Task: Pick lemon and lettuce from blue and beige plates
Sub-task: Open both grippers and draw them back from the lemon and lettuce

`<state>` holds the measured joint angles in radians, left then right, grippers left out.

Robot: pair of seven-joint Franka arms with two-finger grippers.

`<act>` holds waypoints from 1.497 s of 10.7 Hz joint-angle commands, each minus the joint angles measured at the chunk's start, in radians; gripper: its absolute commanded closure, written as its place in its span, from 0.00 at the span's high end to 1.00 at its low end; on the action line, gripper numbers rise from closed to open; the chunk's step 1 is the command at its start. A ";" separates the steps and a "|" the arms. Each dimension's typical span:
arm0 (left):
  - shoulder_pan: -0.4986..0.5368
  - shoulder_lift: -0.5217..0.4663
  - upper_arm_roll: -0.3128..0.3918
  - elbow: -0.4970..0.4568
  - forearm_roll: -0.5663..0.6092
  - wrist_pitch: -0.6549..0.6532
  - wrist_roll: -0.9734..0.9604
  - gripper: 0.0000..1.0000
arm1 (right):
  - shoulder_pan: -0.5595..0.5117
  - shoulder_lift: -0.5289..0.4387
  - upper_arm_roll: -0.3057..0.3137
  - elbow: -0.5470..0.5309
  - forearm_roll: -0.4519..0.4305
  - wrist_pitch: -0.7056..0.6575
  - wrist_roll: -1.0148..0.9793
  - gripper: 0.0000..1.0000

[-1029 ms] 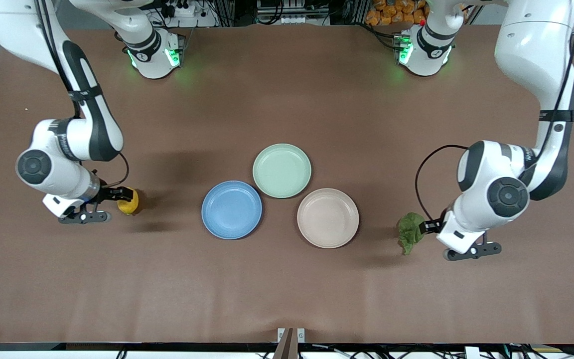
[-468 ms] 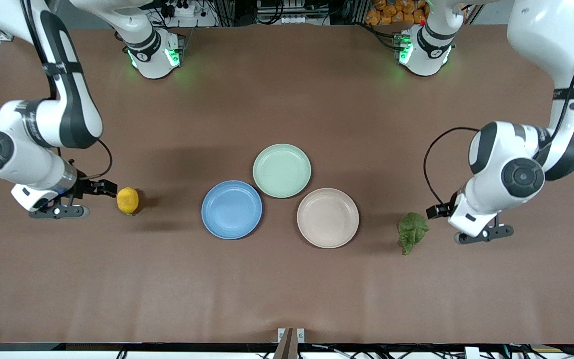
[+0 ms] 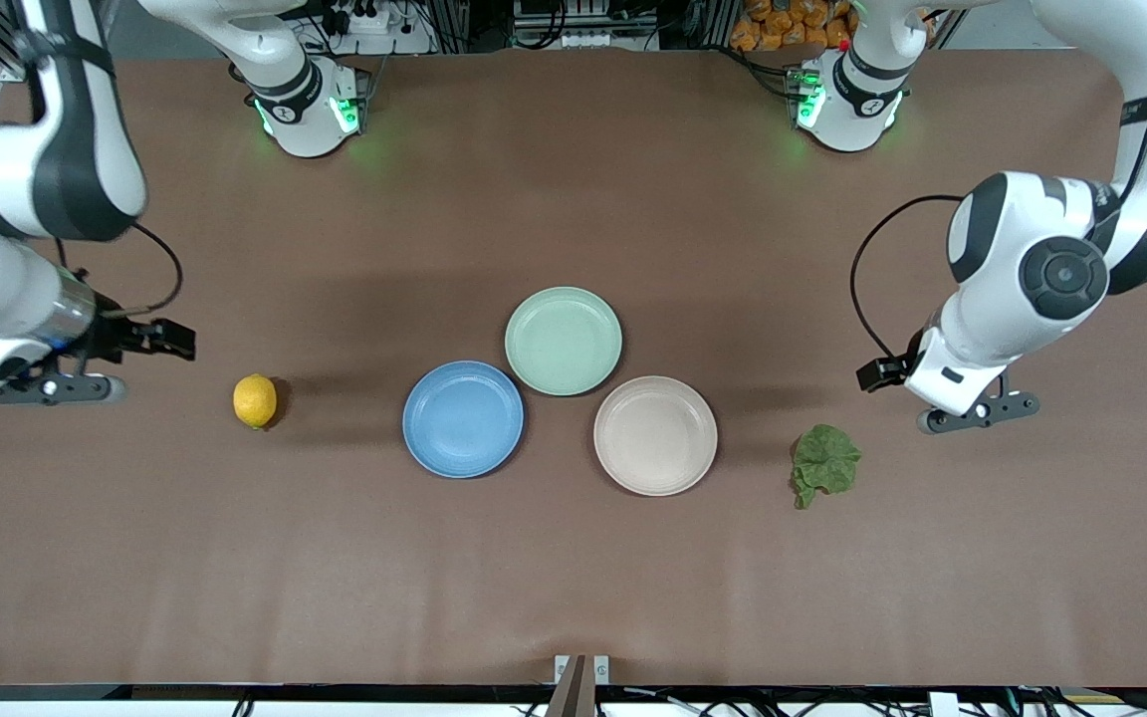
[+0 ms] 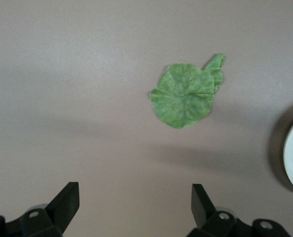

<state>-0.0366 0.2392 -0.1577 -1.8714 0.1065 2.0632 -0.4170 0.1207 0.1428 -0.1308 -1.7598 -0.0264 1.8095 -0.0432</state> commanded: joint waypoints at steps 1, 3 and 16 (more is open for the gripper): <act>0.011 -0.076 -0.010 -0.058 -0.033 0.008 0.000 1.00 | -0.039 -0.035 0.043 0.052 0.005 -0.061 0.000 1.00; 0.011 -0.124 -0.023 -0.089 -0.034 0.003 0.000 1.00 | -0.049 -0.063 0.046 0.068 0.006 -0.087 -0.001 1.00; 0.014 -0.239 -0.017 0.004 -0.065 -0.048 0.007 1.00 | -0.056 -0.114 0.046 0.318 0.082 -0.363 0.040 1.00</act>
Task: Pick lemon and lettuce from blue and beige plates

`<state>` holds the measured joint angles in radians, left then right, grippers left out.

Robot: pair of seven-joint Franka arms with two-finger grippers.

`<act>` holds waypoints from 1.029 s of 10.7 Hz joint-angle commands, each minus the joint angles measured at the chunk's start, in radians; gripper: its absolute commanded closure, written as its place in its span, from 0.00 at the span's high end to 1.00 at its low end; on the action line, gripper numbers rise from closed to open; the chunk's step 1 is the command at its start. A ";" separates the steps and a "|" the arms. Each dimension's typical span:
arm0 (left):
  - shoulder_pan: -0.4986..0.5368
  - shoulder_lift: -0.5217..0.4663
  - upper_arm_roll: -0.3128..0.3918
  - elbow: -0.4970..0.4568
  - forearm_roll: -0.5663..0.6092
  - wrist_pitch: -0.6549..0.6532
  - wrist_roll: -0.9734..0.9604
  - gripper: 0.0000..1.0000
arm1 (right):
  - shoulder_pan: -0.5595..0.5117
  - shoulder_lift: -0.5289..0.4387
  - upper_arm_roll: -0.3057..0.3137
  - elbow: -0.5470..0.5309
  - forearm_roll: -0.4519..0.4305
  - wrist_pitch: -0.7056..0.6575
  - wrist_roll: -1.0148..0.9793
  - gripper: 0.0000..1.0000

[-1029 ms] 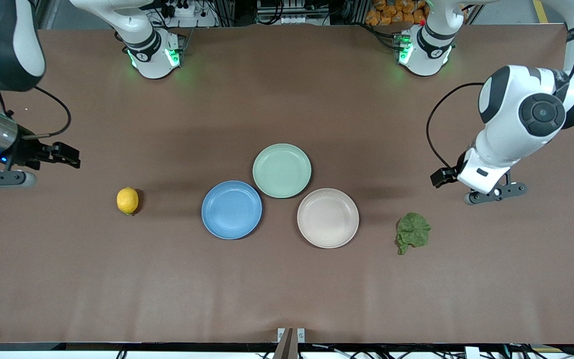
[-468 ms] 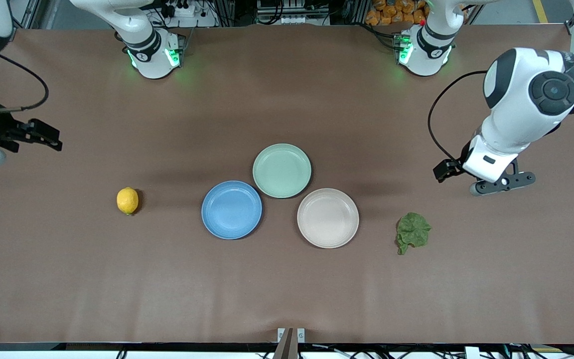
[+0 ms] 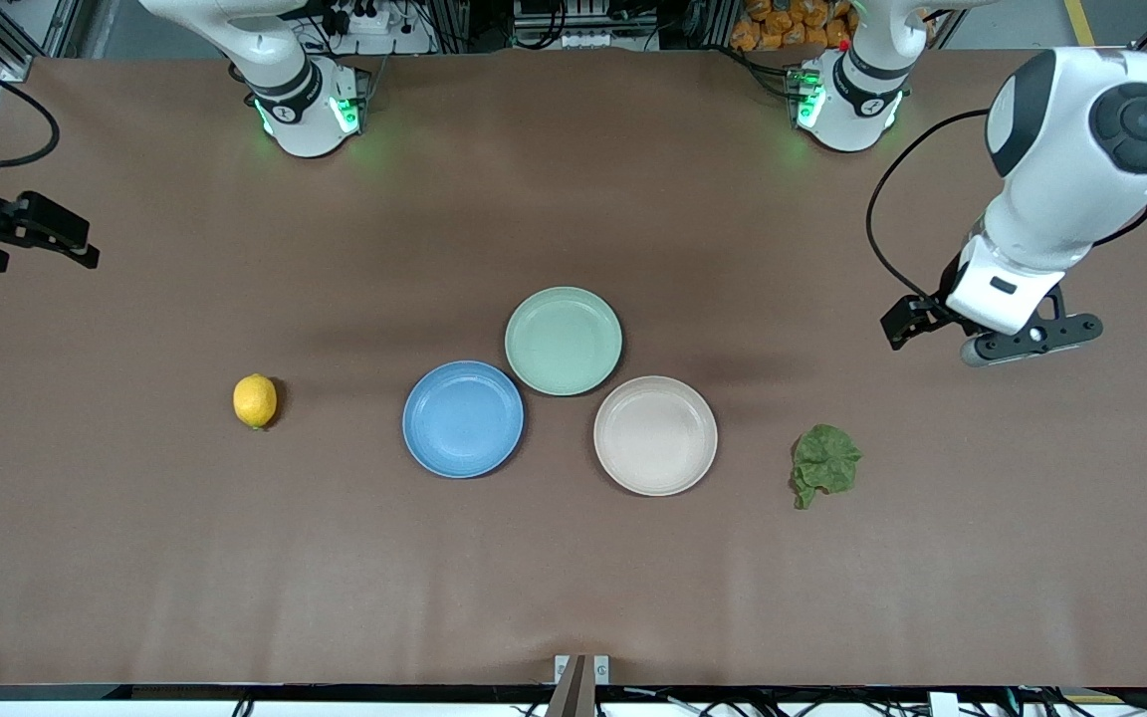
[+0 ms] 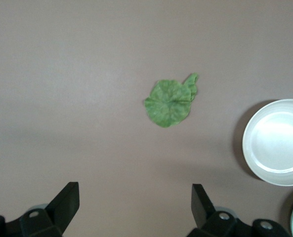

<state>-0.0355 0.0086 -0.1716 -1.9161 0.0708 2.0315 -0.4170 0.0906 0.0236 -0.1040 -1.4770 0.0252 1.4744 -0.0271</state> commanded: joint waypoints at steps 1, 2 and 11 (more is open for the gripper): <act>0.014 -0.004 -0.002 0.083 -0.029 -0.017 0.007 1.00 | -0.026 0.010 0.020 0.050 0.030 -0.028 0.036 1.00; 0.016 -0.006 0.000 0.094 -0.028 -0.036 0.012 1.00 | -0.026 0.013 0.018 0.055 0.029 -0.025 0.050 1.00; 0.051 -0.012 0.003 0.330 -0.092 -0.367 0.234 1.00 | -0.025 0.022 0.018 0.061 -0.063 -0.101 0.098 1.00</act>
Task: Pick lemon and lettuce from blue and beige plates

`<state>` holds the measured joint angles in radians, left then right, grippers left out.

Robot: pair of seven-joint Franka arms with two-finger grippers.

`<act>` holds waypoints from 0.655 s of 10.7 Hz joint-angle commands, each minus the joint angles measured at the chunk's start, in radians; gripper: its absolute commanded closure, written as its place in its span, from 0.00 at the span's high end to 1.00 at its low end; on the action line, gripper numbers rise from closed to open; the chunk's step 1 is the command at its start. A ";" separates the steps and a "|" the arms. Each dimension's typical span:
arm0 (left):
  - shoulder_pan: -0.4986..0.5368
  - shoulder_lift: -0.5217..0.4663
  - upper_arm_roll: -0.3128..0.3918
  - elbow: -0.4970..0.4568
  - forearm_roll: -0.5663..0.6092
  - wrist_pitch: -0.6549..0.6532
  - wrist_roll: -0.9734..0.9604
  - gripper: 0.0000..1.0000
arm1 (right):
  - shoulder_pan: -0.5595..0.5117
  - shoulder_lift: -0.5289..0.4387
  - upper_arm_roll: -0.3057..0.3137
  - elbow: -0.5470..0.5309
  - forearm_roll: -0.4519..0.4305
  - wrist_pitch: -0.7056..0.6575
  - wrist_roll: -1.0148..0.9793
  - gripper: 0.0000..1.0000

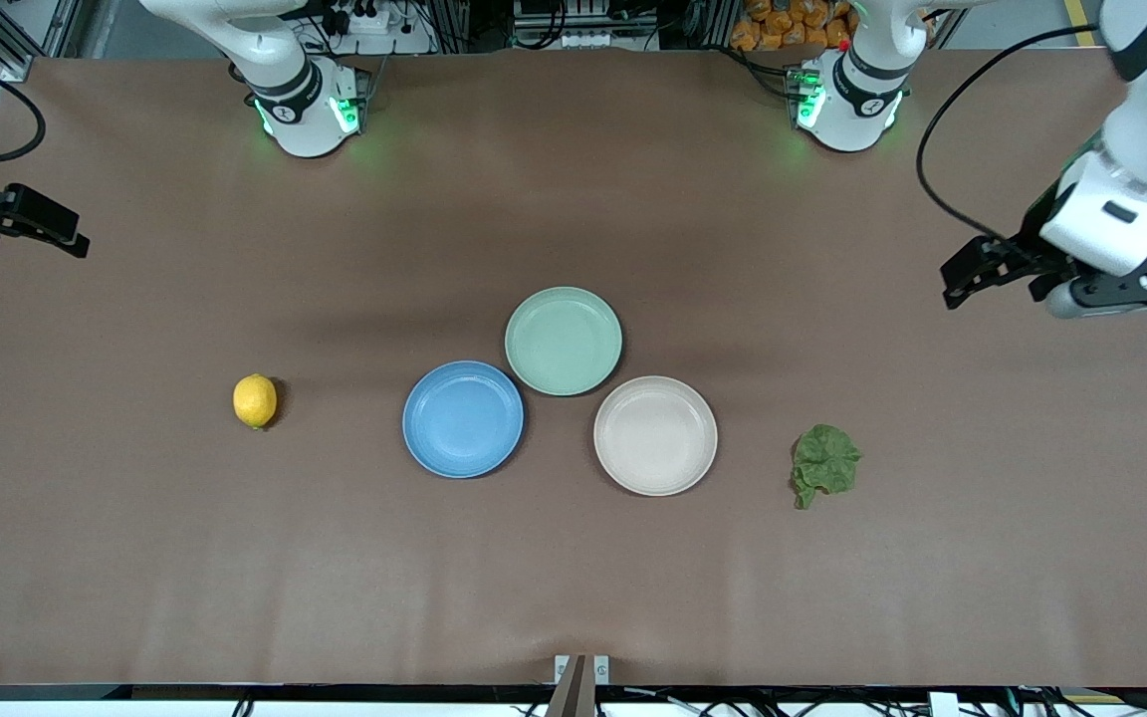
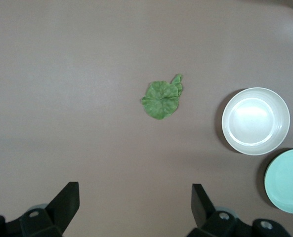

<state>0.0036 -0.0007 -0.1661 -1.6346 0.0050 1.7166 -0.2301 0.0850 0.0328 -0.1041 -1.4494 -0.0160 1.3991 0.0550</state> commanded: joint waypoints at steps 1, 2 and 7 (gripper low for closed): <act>0.010 0.002 -0.007 0.077 -0.017 -0.089 0.055 1.00 | -0.019 0.015 0.018 0.041 -0.024 -0.026 0.014 1.00; 0.007 0.002 -0.010 0.094 -0.011 -0.113 0.057 1.00 | -0.019 0.015 0.018 0.043 -0.024 -0.026 0.013 1.00; -0.004 0.007 -0.010 0.160 -0.013 -0.173 0.057 1.00 | -0.019 0.016 0.018 0.058 -0.022 -0.022 0.006 1.00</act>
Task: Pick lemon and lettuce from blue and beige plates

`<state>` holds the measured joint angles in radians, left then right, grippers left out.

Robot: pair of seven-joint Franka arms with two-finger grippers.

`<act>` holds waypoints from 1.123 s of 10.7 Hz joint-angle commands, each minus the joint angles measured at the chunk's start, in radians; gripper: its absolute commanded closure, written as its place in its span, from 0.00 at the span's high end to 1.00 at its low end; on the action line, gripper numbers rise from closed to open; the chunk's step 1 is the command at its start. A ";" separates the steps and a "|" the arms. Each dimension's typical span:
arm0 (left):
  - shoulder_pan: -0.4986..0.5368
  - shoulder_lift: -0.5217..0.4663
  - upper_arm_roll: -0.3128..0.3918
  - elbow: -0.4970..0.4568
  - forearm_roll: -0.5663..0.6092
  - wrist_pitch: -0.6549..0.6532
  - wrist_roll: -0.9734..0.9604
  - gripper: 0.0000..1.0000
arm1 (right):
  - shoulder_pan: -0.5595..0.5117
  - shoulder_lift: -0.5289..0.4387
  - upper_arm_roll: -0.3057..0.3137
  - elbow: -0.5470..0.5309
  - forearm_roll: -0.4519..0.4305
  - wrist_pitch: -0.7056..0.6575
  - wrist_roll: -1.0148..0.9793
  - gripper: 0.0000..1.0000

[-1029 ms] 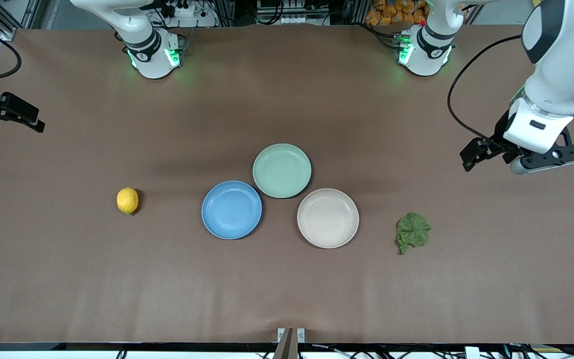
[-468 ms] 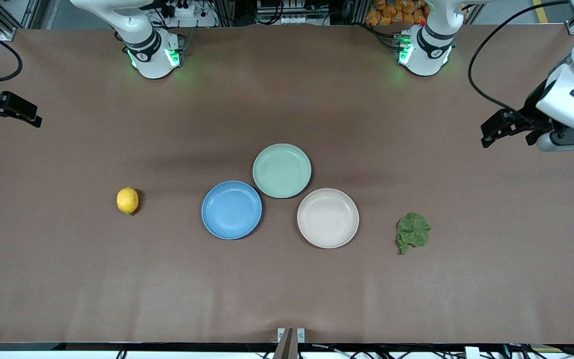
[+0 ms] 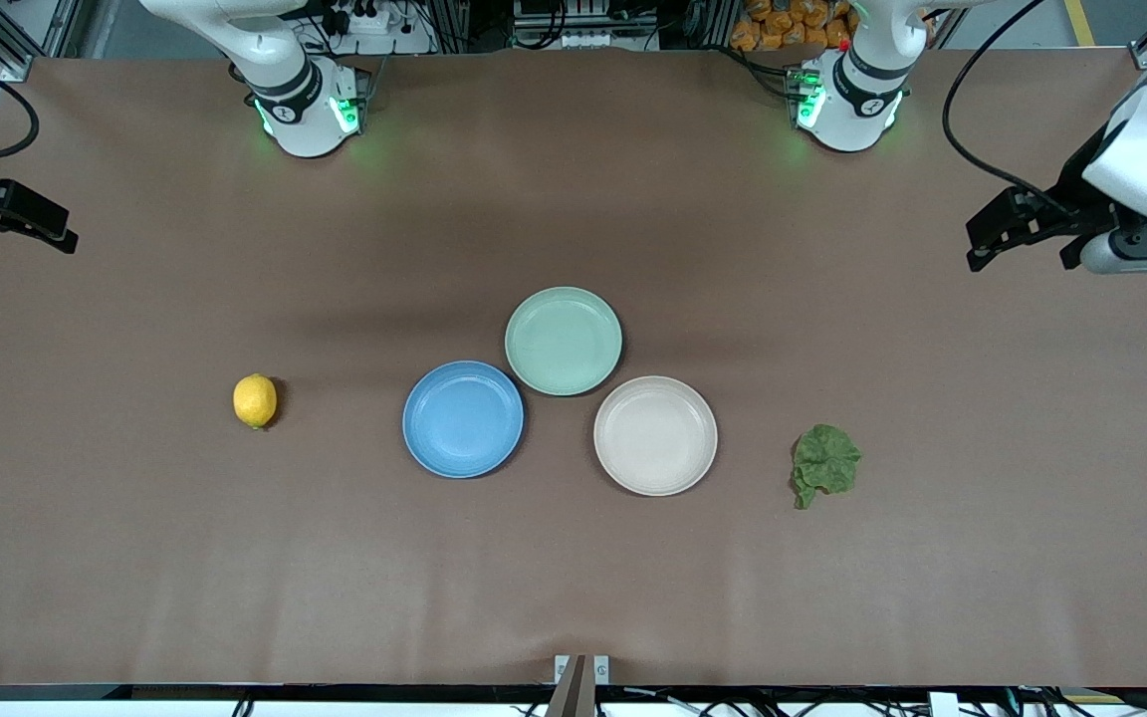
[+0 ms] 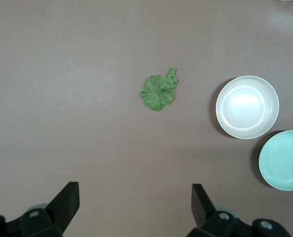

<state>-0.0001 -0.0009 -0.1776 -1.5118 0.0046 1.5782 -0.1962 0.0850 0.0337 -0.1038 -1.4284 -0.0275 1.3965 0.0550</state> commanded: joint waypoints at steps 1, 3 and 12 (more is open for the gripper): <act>0.003 0.007 0.001 0.038 -0.012 -0.035 0.023 1.00 | -0.019 0.015 0.018 0.039 -0.011 -0.019 0.005 1.00; 0.002 0.007 0.001 0.036 -0.009 -0.035 0.021 1.00 | -0.019 0.015 0.018 0.039 -0.009 -0.019 0.005 1.00; -0.096 0.027 0.122 0.041 0.011 -0.053 0.052 1.00 | -0.019 0.009 0.016 0.039 -0.006 -0.016 0.005 1.00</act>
<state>-0.0366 0.0192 -0.1224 -1.4954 0.0052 1.5445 -0.1736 0.0850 0.0339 -0.1026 -1.4174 -0.0274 1.3965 0.0550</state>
